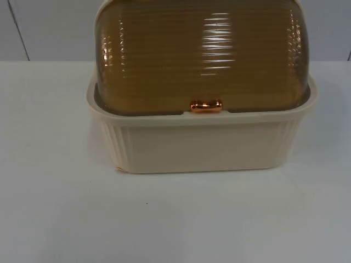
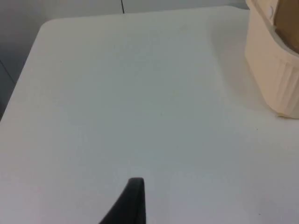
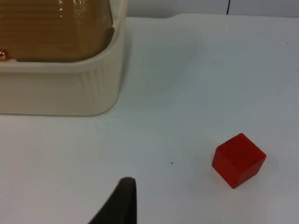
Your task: Open the box lid with the left hand, place the block into the box with the right hand, then close the box lid with the left hand.
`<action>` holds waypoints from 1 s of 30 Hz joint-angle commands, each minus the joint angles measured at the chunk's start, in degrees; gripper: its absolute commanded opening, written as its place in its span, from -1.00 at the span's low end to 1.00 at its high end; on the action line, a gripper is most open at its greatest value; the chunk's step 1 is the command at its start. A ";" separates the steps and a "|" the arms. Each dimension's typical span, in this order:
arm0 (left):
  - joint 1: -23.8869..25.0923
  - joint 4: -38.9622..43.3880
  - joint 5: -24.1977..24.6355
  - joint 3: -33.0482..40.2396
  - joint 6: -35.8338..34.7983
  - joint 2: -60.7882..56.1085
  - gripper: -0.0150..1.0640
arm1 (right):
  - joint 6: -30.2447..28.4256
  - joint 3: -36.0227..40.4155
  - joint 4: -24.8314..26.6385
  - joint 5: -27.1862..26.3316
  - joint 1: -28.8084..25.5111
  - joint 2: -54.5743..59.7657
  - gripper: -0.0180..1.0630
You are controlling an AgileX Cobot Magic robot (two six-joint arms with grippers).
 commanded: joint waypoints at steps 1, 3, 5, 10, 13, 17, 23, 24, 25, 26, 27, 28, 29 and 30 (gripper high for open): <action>-0.35 0.15 -0.16 -0.17 -1.09 -0.27 0.96 | 0.06 -0.64 0.14 -0.45 -0.09 -0.20 0.98; -0.35 0.15 0.06 -2.24 -2.60 1.02 0.96 | 1.02 -2.28 0.14 -0.45 -0.09 -0.20 0.98; -0.35 0.15 -0.20 -3.85 -2.60 2.56 0.96 | 1.03 -3.58 0.14 -0.45 -0.09 -0.20 0.98; -0.35 1.65 -3.43 -11.67 -2.60 10.82 0.96 | 1.03 -9.83 -0.04 -0.45 -0.09 6.95 0.98; -0.35 2.92 -8.35 -19.46 -2.60 18.84 0.96 | -1.34 -16.33 -0.04 -1.19 -0.09 15.34 0.98; -0.35 4.22 -12.11 -24.88 -2.60 24.81 0.96 | -2.97 -21.88 -0.18 -3.72 -0.09 21.71 0.98; -0.35 4.50 -16.28 -30.57 -2.60 33.84 0.96 | -2.97 -30.19 -0.18 -9.58 -0.09 29.71 0.98; -0.35 4.50 -16.82 -31.30 -2.60 35.40 0.96 | -3.24 -31.52 -0.06 -10.27 -0.09 31.14 0.98; -0.35 4.50 -17.17 -31.88 -2.60 37.51 0.96 | -3.22 -33.02 -0.06 -11.04 -0.09 32.37 0.98; -0.35 4.40 -17.31 -32.29 -2.60 39.67 0.96 | -3.22 -34.55 -0.06 -11.47 -0.09 33.87 0.98; -0.35 3.91 -17.31 -32.58 -1.66 41.61 0.96 | -3.22 -35.73 -0.06 -11.85 -0.09 35.40 0.98; -0.35 3.91 -17.31 -32.58 -1.66 41.61 0.96 | -3.22 -35.73 -0.06 -11.85 -0.09 35.40 0.98; -0.35 3.15 -17.31 -32.78 -0.37 43.97 0.96 | -3.22 -37.03 -0.06 -12.22 -0.09 36.67 0.98; -0.35 2.40 -17.16 -32.93 0.79 46.24 0.96 | -3.22 -38.22 -0.06 -12.36 -0.09 38.20 0.98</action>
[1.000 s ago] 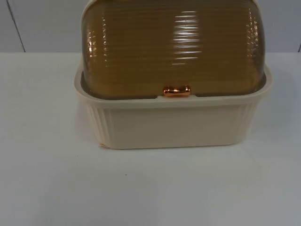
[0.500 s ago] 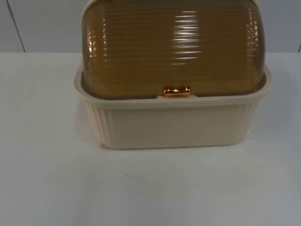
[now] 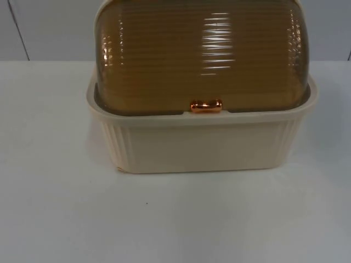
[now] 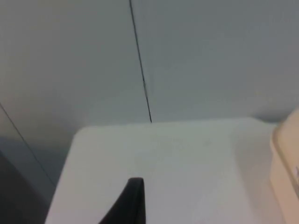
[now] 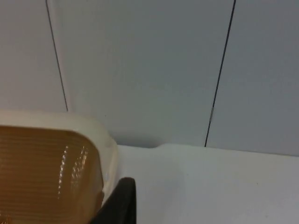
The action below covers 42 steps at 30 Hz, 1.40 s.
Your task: Open the box lid with the left hand, place the block into the box with the right hand, then close the box lid with the left hand.
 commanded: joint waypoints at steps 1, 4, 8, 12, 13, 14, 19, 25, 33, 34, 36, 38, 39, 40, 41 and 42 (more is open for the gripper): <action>-0.35 -2.03 -0.50 -0.38 2.46 4.91 0.96 | -0.64 -2.23 -0.06 -1.24 -0.09 2.96 0.98; -0.82 -4.05 -0.38 -0.38 4.19 7.78 0.96 | -0.64 -3.13 -0.06 -1.13 -0.09 4.79 0.98; -4.90 -6.76 -0.38 -0.38 8.85 13.86 0.96 | -0.64 -3.65 0.06 -1.13 -0.09 8.10 0.98; -17.20 -6.18 0.68 -0.38 14.56 19.51 0.96 | -0.50 -3.65 0.15 -1.23 -0.09 10.39 0.98; -17.20 -6.18 0.68 -0.38 14.56 19.51 0.96 | -0.50 -3.65 0.15 -1.23 -0.09 10.39 0.98; -20.16 -4.31 0.68 -0.38 14.92 20.45 0.96 | -0.50 -3.65 0.15 -1.76 -0.09 10.79 0.98; -33.32 7.73 -0.19 -0.38 13.51 24.05 0.96 | -0.50 -3.65 0.15 -4.15 -0.09 10.81 0.98; -44.57 22.51 -3.73 -0.38 9.16 30.85 0.96 | -0.50 -3.65 0.15 -4.89 -0.09 10.81 0.98; -53.67 41.11 -7.95 -0.38 -5.26 40.58 0.96 | -0.63 -3.65 -1.14 -5.16 -0.09 10.81 0.98; -54.53 43.04 -9.32 -0.38 -7.40 41.76 0.96 | -0.63 -3.65 -1.57 -5.16 -0.09 10.81 0.98; -55.23 44.42 -10.06 -0.38 -8.92 42.53 0.96 | -0.63 -3.65 -1.57 -5.16 -0.09 10.81 0.98; -56.38 47.90 -11.14 -0.38 -12.52 44.25 0.96 | -0.63 -3.65 -1.56 -4.80 -0.09 10.81 0.98; -56.79 49.26 -11.33 -0.26 -14.12 45.23 0.95 | -0.63 -3.65 -1.56 -4.65 -0.09 10.81 0.98; -56.85 51.32 -11.43 0.15 -16.57 45.99 0.94 | -0.63 -3.65 -1.56 -4.44 -0.09 10.81 0.98; -56.90 53.84 -11.41 0.97 -19.22 46.92 0.94 | -0.63 -3.65 -1.56 -4.37 -0.09 10.81 0.98; -56.90 53.84 -11.41 0.97 -19.22 46.92 0.94 | -0.63 -3.65 -1.56 -4.37 -0.09 10.81 0.98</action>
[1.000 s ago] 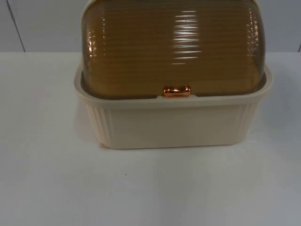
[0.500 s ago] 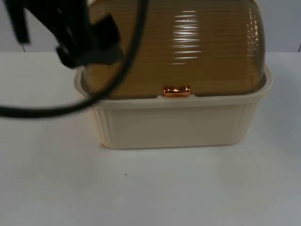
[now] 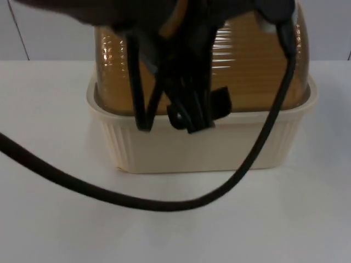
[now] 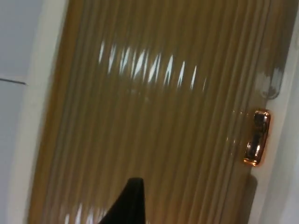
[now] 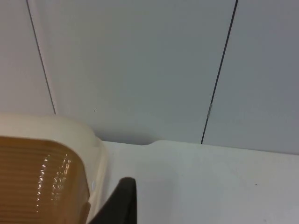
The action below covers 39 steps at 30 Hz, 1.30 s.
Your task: Open the box lid with the left hand, place the block into the box with the right hand, then close the box lid with the left hand.
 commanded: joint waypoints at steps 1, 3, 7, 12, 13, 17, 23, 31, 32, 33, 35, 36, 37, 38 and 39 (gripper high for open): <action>-0.37 4.18 -0.42 1.05 -4.11 1.31 0.94 | -0.48 -0.28 -0.32 0.00 -0.09 -0.16 0.98; -0.37 8.27 -0.12 2.55 -8.21 2.93 0.94 | -0.48 -0.28 -0.32 0.00 -0.09 -0.16 0.98; -1.04 14.30 -0.46 4.77 -14.67 3.73 0.86 | -0.48 -0.28 -0.43 -0.02 -0.09 -0.16 0.98; -3.90 14.76 -1.64 5.67 -16.05 3.73 0.73 | -0.48 -0.28 -0.43 -0.14 -0.09 -0.16 0.98; -4.57 14.28 -2.49 5.67 -16.05 3.73 0.69 | -0.48 -0.28 -0.43 -0.14 -0.09 -0.16 0.98; -5.61 14.99 -3.57 5.67 -16.05 4.76 0.35 | -0.48 -0.28 -0.43 -0.04 -0.09 -0.16 0.98; -5.61 16.64 -3.83 5.67 -13.49 6.62 -0.54 | -0.48 -0.28 -0.43 0.40 -0.09 -0.16 0.98; -5.04 19.44 -5.21 5.67 -12.98 8.89 -0.98 | -0.48 -0.28 -0.33 0.50 -0.09 -0.16 0.98; -4.82 19.71 -6.13 5.67 -12.98 9.26 -0.98 | -0.48 -0.28 -0.33 0.50 -0.09 -0.16 0.98; -4.05 20.57 -6.44 5.56 -12.98 9.69 -0.98 | -0.48 -0.28 -0.33 0.50 -0.09 -0.16 0.98; -3.34 21.25 -6.44 5.46 -12.98 10.18 -0.98 | -0.48 -0.28 -0.33 0.50 -0.09 -0.16 0.98; -2.21 22.08 -6.21 5.48 -12.98 10.79 -0.98 | -0.48 -0.28 -0.33 0.50 -0.09 -0.16 0.98; -1.49 22.71 -6.09 5.48 -12.98 11.01 -0.98 | -0.48 -0.28 -0.33 0.50 -0.09 -0.16 0.98; -1.03 23.39 -6.00 5.35 -12.98 11.01 -0.98 | -0.48 -0.28 -0.33 0.50 -0.09 -0.16 0.98; -0.90 23.33 -6.00 4.91 -12.98 11.01 -0.98 | -0.48 -0.28 -0.33 0.50 -0.09 -0.16 0.98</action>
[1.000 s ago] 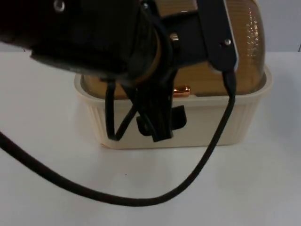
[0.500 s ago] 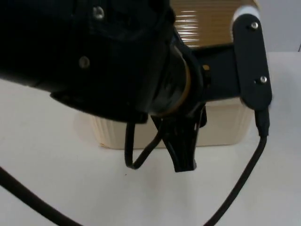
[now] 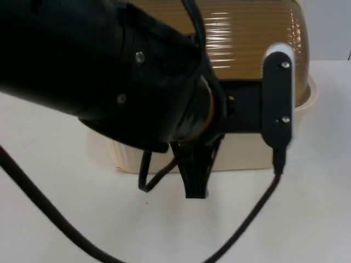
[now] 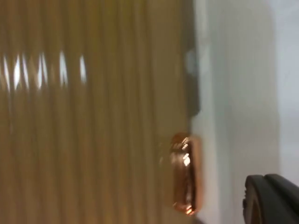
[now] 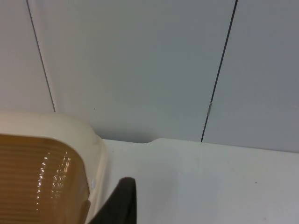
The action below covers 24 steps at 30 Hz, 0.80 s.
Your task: Open the box lid with the left hand, place the block into the box with the right hand, then close the box lid with the left hand.
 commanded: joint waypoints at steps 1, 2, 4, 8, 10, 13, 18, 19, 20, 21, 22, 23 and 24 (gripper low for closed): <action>0.36 1.20 -0.29 -0.58 -0.28 -0.05 -0.98 | -0.48 -0.28 -0.33 0.18 -0.09 -0.16 0.98; 0.36 1.09 -0.29 -0.89 -0.28 -0.05 -0.98 | -0.48 -0.28 -0.33 0.04 -0.09 -0.16 0.98; 0.36 0.97 -0.76 -1.65 -0.80 0.07 -0.98 | -0.48 -0.28 -0.33 -0.23 -0.09 -0.16 0.98; 0.36 1.09 -0.87 -2.02 -0.80 0.07 -0.98 | -0.48 -0.28 -0.89 -0.35 -0.09 -0.16 0.98; 0.97 1.67 -3.29 -2.02 -0.50 0.07 -0.98 | -0.48 -0.28 -1.35 -0.35 -0.09 -0.16 0.98; 2.36 1.67 -6.58 -2.02 -0.50 0.17 -0.98 | -0.48 -0.28 -1.35 -0.35 -0.09 -0.16 0.98; 5.22 2.27 -8.67 -2.02 -0.50 0.63 -0.98 | -0.48 -0.28 -1.35 -0.35 -0.09 -0.16 0.98; 6.17 2.27 -9.38 -2.02 -0.50 0.77 -0.98 | -0.48 -0.28 -1.35 -0.35 -0.09 -0.16 0.98; 6.73 1.72 -9.92 -2.02 -0.50 0.77 -0.98 | -0.48 -0.28 -1.35 -0.35 -0.09 -0.16 0.98; 7.04 1.13 -10.34 -2.02 -0.50 0.77 -0.98 | -0.48 -0.28 -1.35 -0.35 -0.09 -0.16 0.98; 7.04 1.13 -10.34 -2.02 -0.50 0.77 -0.98 | -0.48 -0.28 -1.35 -0.35 -0.09 -0.16 0.98; 7.04 0.86 -10.34 -2.02 -0.50 0.77 -0.98 | -0.48 -0.28 -1.35 -0.35 -0.09 -0.16 0.98; 7.04 0.39 -10.54 -2.02 -0.50 0.77 -0.98 | -0.48 -0.28 -1.35 -0.35 -0.09 -0.16 0.98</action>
